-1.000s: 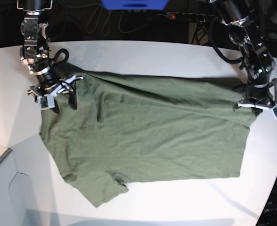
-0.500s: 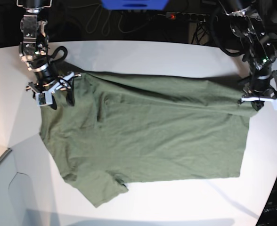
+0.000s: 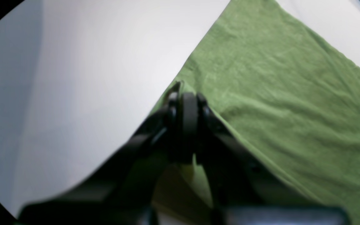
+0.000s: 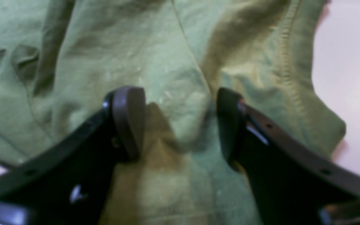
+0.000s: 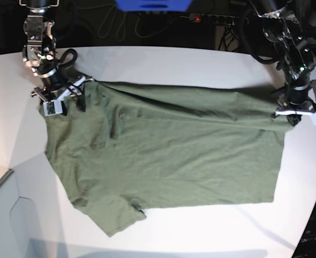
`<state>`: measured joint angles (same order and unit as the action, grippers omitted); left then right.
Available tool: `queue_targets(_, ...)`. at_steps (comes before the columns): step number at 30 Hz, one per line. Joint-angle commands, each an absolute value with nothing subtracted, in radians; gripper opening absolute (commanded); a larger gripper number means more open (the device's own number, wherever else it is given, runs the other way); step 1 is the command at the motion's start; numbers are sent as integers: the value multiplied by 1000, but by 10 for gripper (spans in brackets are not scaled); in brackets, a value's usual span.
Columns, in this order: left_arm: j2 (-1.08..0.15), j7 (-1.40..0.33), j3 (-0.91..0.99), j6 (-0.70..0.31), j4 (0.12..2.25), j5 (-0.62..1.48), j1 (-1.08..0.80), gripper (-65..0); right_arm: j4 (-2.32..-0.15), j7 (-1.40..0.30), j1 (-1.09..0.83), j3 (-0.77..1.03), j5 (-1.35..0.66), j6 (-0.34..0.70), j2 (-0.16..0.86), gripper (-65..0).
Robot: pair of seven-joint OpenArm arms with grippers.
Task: Layout the t-shirt on the table in an organized manner, then fold the t-shirt properly
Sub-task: 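Grasp the t-shirt edges with both grippers, then lift the t-shirt edge with both grippers and pull it away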
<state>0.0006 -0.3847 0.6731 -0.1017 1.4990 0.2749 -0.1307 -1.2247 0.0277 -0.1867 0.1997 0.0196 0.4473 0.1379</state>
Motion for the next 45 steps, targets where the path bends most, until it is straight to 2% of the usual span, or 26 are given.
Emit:
queue_targets(1, -8, -357, 676, -105, 1514, 280, -125, -649, -1244, 56, -186, 202, 7, 450, 148, -367)
queue_targets(8, -8, -357, 676, -105, 1517, 282, -127, -649, -1260, 56, -189, 208, 7, 452, 148, -650)
queue_targets(19, 1, -357, 676, -105, 1620, 289, -170, -649, -1495, 56, -285, 209, 2, 452, 143, -650)
queue_targets(24, -1, -357, 736, -105, 1643, 409, -199, -649, -1604, 58, -364, 225, 1, 452, 140, -650)
queue_targets(27, -8, -358, 769, -105, 1632, 472, -213, -649, -1652, 65, -401, 275, 1, 452, 96, -650)
queue_targets(32, -8, -358, 776, -105, 1607, 516, -240, -649, -1666, 240, -463, 423, 1, 452, -16, -650)
queue_targets(38, 2, -358, 800, -105, 1554, 521, -249, -649, -1659, 403, -584, 446, 1, 452, -74, -650)
queue_targets(45, 25, -357, 854, -107, 1552, 656, -305, -649, -1446, 547, -611, 446, 1, 452, -99, -650)
